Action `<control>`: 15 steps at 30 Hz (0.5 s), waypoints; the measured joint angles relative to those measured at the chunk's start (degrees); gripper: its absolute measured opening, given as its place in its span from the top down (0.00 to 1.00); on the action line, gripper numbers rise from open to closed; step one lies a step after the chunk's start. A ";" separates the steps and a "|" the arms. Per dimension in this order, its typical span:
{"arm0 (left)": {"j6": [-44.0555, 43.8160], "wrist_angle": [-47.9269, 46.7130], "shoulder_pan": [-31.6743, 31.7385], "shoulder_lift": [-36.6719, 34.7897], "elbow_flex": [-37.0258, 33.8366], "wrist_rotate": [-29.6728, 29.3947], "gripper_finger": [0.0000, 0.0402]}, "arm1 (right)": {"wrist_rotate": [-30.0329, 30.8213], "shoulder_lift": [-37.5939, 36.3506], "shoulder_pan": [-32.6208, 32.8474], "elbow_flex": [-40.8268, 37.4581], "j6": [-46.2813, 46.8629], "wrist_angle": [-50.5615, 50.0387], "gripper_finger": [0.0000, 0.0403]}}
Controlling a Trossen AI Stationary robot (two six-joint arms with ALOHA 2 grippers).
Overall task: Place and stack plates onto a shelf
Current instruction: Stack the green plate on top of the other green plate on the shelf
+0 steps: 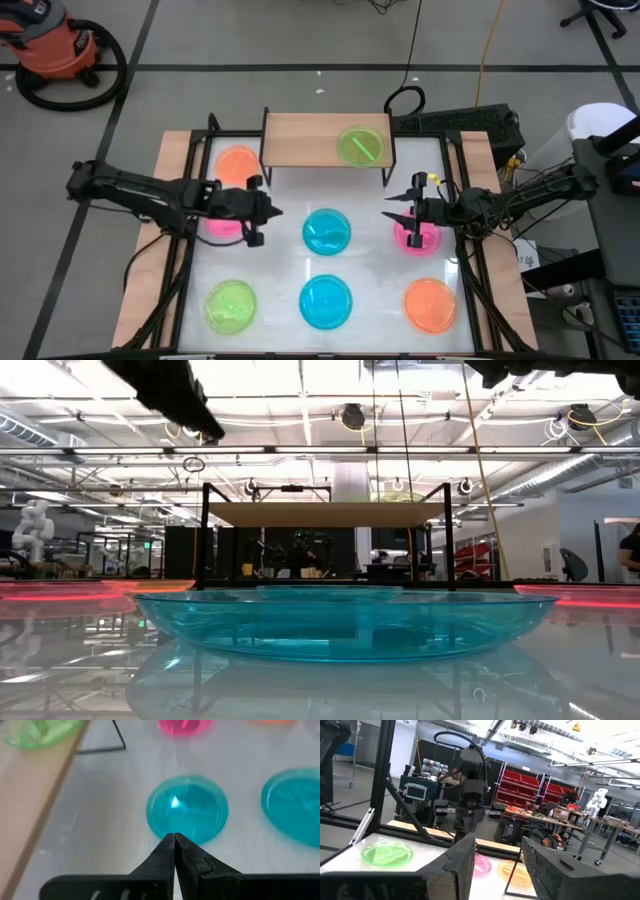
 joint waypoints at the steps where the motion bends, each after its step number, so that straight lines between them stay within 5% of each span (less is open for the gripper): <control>1: 0.57 -0.41 0.00 0.72 0.00 0.00 0.97 | 0.02 0.02 0.00 0.00 0.02 -0.02 0.64; 15: 0.63 -12.01 -9.71 2.96 0.00 9.93 0.97 | 0.04 0.07 -0.02 0.00 0.19 -0.71 0.64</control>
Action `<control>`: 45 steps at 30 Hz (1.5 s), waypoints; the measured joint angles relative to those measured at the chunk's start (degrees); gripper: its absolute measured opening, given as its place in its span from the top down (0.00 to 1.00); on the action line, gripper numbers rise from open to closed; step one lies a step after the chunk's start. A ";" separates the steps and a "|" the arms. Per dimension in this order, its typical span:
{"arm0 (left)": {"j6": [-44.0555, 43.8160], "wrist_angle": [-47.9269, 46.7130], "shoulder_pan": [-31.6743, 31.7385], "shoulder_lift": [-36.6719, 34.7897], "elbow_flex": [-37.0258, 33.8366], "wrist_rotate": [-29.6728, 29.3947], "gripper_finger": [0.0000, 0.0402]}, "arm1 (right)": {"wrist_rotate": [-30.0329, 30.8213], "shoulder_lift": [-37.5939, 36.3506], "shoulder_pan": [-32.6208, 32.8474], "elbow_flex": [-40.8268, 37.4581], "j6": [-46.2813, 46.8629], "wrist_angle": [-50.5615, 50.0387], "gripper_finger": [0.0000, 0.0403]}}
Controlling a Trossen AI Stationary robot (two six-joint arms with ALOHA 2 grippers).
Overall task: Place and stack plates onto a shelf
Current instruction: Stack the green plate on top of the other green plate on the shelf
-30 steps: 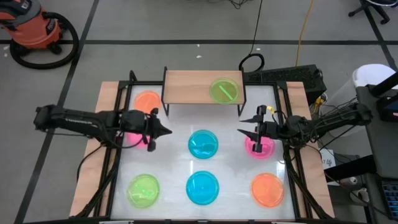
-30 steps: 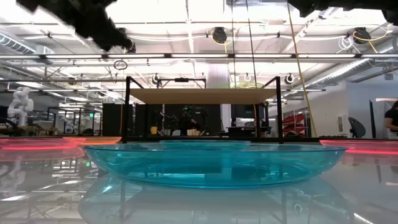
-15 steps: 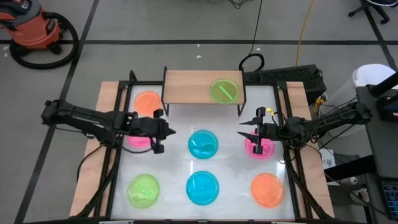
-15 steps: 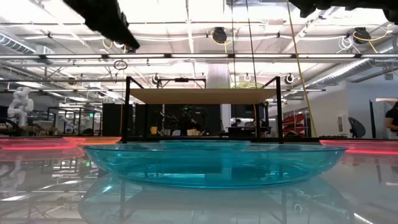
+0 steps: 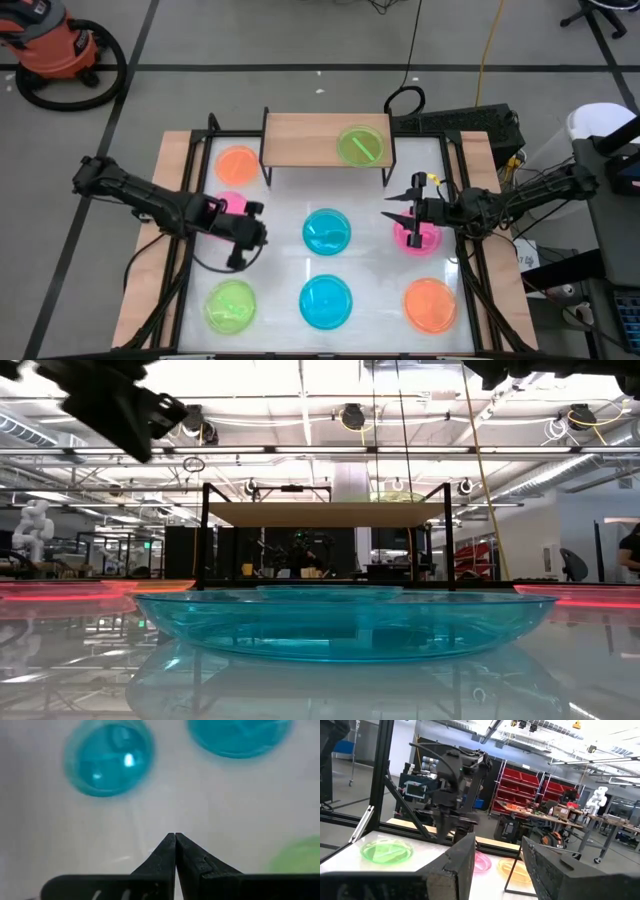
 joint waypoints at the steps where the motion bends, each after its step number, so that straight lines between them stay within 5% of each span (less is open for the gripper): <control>1: -1.08 -0.46 -0.79 0.04 0.00 1.07 0.97 | 0.00 0.02 0.00 0.00 0.00 -0.22 0.64; 14: -13.04 -1.62 -8.31 0.08 -3.69 6.34 0.95 | 0.00 0.08 -0.04 0.00 1.77 -0.69 0.64; 27: -27.06 5.59 -12.66 0.09 -15.46 9.91 0.64 | 0.00 0.13 -0.04 0.02 3.93 -1.51 0.64; 45: -33.47 17.18 -17.63 4.53 -22.75 11.60 0.63 | 0.00 3.42 -0.04 0.02 4.55 -1.00 0.64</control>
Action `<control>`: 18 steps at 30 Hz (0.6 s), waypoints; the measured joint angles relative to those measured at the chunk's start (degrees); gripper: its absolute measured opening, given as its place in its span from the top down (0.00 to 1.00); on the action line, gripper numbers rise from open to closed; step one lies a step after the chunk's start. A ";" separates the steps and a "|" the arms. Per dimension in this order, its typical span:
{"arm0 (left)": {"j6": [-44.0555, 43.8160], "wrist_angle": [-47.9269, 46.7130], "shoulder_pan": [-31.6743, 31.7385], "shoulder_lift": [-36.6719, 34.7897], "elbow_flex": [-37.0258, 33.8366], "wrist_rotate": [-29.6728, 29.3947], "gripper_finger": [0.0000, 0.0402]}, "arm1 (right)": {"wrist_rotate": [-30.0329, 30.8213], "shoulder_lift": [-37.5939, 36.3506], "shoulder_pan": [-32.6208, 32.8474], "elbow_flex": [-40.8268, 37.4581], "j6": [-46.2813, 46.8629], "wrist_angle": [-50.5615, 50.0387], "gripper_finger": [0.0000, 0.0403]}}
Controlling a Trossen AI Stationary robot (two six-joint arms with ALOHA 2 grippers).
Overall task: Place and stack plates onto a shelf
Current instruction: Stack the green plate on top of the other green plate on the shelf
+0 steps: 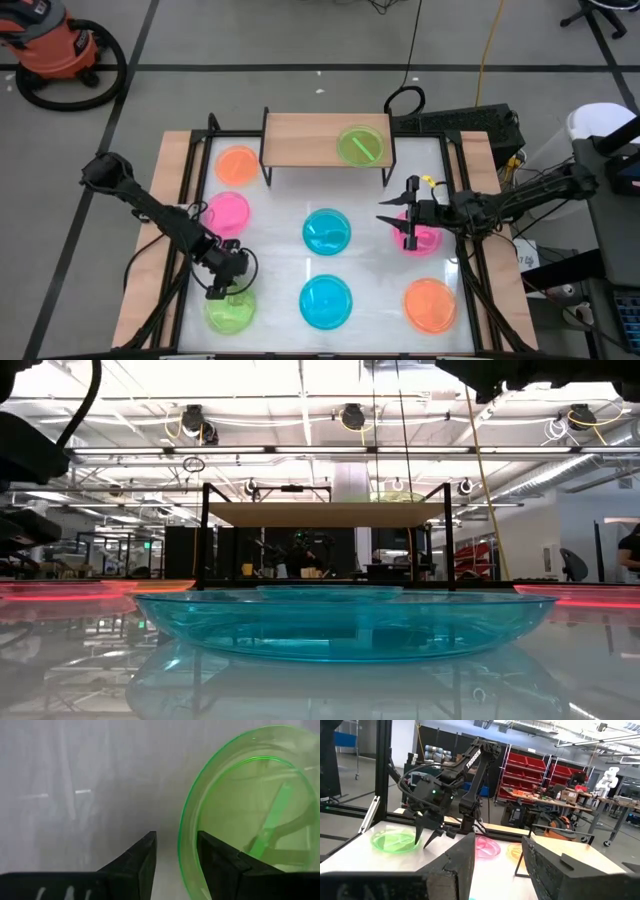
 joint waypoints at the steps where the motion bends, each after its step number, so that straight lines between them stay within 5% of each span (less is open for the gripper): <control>1: -0.18 0.14 -0.06 0.82 0.12 0.02 0.63 | 0.00 0.26 0.00 0.00 0.00 0.45 0.64; 6: 0.09 0.15 -0.13 2.99 0.34 -0.07 0.65 | 0.00 1.20 0.00 0.02 0.00 0.90 0.64; 14: 2.61 -0.32 -0.16 1.74 2.28 0.52 0.94 | 0.02 1.32 0.00 0.02 0.67 1.33 0.64; 18: 3.36 -2.53 0.29 1.70 5.30 1.93 0.98 | 0.04 1.32 -0.02 0.02 0.81 1.35 0.64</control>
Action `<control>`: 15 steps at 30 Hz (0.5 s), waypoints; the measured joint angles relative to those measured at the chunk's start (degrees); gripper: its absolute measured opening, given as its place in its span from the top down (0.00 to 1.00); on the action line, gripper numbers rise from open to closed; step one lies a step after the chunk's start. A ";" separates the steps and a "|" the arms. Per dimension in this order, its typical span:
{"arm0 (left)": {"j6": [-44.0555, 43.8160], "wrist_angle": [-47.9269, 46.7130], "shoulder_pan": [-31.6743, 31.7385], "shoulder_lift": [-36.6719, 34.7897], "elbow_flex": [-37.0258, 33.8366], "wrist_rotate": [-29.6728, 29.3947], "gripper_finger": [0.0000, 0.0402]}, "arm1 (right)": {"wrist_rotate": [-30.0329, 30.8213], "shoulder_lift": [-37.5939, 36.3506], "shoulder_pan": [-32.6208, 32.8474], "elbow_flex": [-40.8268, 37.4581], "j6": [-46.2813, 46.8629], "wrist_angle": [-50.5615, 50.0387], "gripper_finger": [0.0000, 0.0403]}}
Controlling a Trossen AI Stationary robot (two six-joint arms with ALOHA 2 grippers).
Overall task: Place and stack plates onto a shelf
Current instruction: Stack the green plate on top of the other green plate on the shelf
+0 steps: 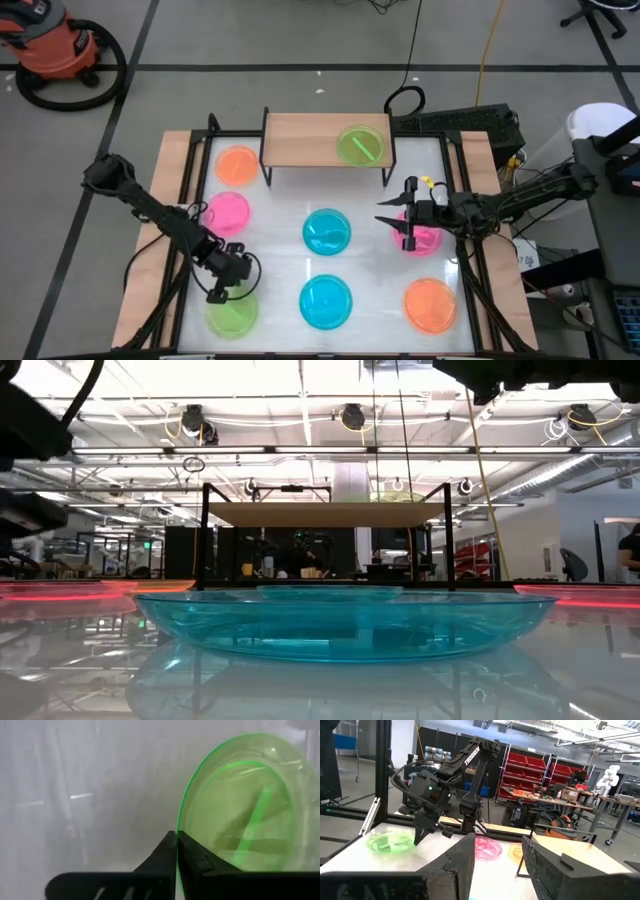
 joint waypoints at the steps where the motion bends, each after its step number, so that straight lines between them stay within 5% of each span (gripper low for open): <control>1: 0.85 -0.81 0.42 0.00 1.15 0.01 0.99 | -0.02 0.00 0.01 0.00 0.00 0.00 0.64; 8: 14.25 -9.36 6.70 -0.03 12.82 -1.15 0.99 | 0.00 -0.02 0.01 0.00 0.00 0.00 0.64; 15: 32.77 -14.77 21.12 -0.15 27.12 -10.55 0.99 | 0.00 -0.02 0.00 0.00 -0.18 1.27 0.64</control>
